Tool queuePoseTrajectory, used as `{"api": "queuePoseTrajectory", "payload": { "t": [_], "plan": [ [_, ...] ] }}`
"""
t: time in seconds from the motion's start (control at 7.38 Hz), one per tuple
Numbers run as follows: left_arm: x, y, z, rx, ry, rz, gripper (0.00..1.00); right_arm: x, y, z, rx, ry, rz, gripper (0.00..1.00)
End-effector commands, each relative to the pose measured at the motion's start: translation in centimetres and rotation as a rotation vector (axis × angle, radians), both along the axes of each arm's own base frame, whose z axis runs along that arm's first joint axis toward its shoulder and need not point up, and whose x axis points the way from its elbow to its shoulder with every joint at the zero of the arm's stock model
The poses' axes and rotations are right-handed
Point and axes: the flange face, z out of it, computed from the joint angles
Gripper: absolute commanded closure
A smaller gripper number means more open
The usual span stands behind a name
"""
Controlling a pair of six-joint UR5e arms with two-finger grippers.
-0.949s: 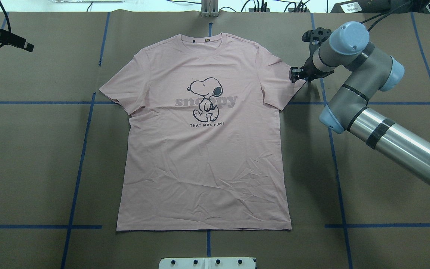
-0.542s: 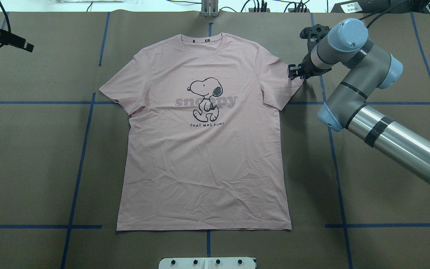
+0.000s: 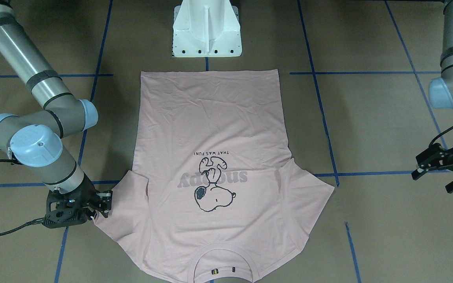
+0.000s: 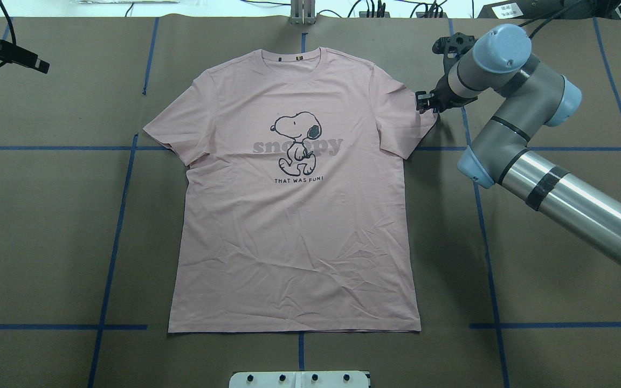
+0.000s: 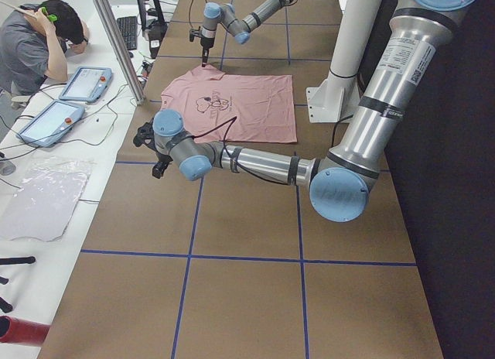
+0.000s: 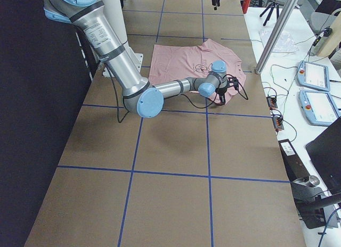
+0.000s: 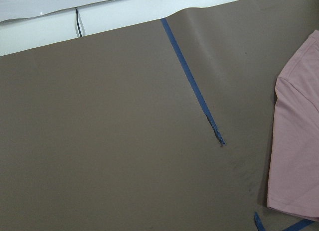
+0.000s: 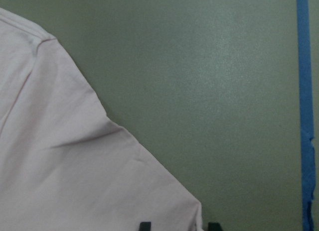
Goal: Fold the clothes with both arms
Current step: 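Grasp the sleeve with the right gripper and fold it inward over the shirt body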
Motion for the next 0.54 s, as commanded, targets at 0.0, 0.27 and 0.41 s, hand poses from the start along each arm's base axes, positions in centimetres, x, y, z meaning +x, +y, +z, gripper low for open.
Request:
{"api": "queuePoseTrajectory", "payload": {
  "t": [0.0,0.27,0.41],
  "plan": [
    [0.1,-0.1,-0.5,-0.007,0.008,-0.007,0.06,0.1,0.0,-0.6,0.006,-0.011,0.005,1.00],
    [0.1,-0.1,-0.9,-0.021,0.019,-0.021,0.10,0.3,0.4,-3.4,0.040,-0.047,0.006,1.00],
    [0.0,0.0,-0.8,-0.022,0.019,-0.022,0.11,0.0,0.1,-5.8,0.050,-0.076,0.016,1.00]
  ]
}}
